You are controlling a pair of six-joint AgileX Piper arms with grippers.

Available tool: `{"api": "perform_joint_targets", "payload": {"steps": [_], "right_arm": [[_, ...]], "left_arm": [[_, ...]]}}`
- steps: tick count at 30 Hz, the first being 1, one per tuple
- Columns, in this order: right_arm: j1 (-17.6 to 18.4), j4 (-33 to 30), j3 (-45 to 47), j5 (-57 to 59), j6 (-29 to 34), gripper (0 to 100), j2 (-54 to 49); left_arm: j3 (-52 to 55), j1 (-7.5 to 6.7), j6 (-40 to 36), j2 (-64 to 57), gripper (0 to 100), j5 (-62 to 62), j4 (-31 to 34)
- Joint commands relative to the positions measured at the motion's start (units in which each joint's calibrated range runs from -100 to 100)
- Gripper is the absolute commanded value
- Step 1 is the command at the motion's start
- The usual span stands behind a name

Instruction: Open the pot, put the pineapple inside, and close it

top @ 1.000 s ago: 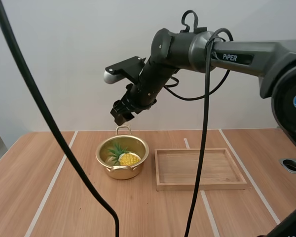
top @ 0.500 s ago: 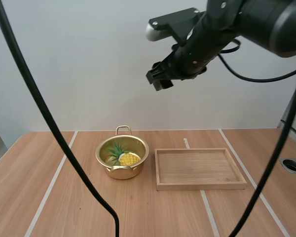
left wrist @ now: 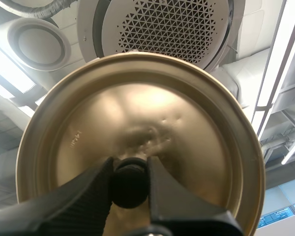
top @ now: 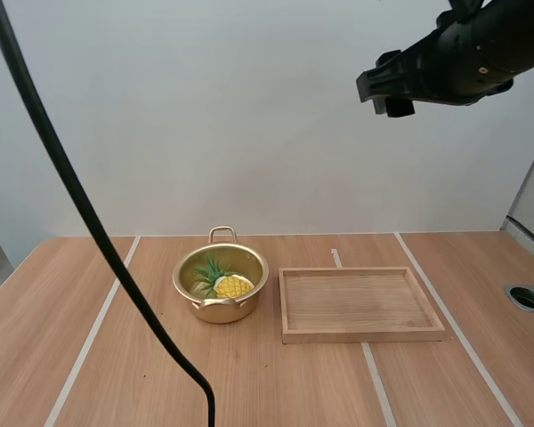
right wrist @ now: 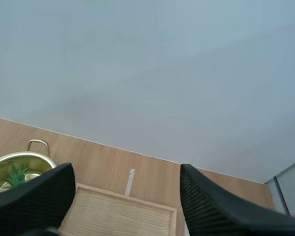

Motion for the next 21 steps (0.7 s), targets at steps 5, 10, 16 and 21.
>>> {"api": "perform_joint_targets", "payload": {"steps": [5,10,16,21], "right_arm": [[-1.3,-0.3,2.3,-0.3,0.2,100,-6.0],[-1.3,0.0,3.9,0.4,0.2,67,-6.7],[-1.3,0.6,3.9,8.4,0.2,0,-6.7],[-1.3,2.8,3.9,8.6,-2.9,0,-6.7]], "left_arm": [[-0.3,-0.14,-0.6,0.0,0,-1.3,0.4],[-0.3,-0.14,-0.6,0.0,0,-1.3,0.4],[-0.3,-0.14,-0.6,0.0,0,-1.3,0.4],[-0.3,-0.14,-0.6,0.0,0,-1.3,0.4]]}}
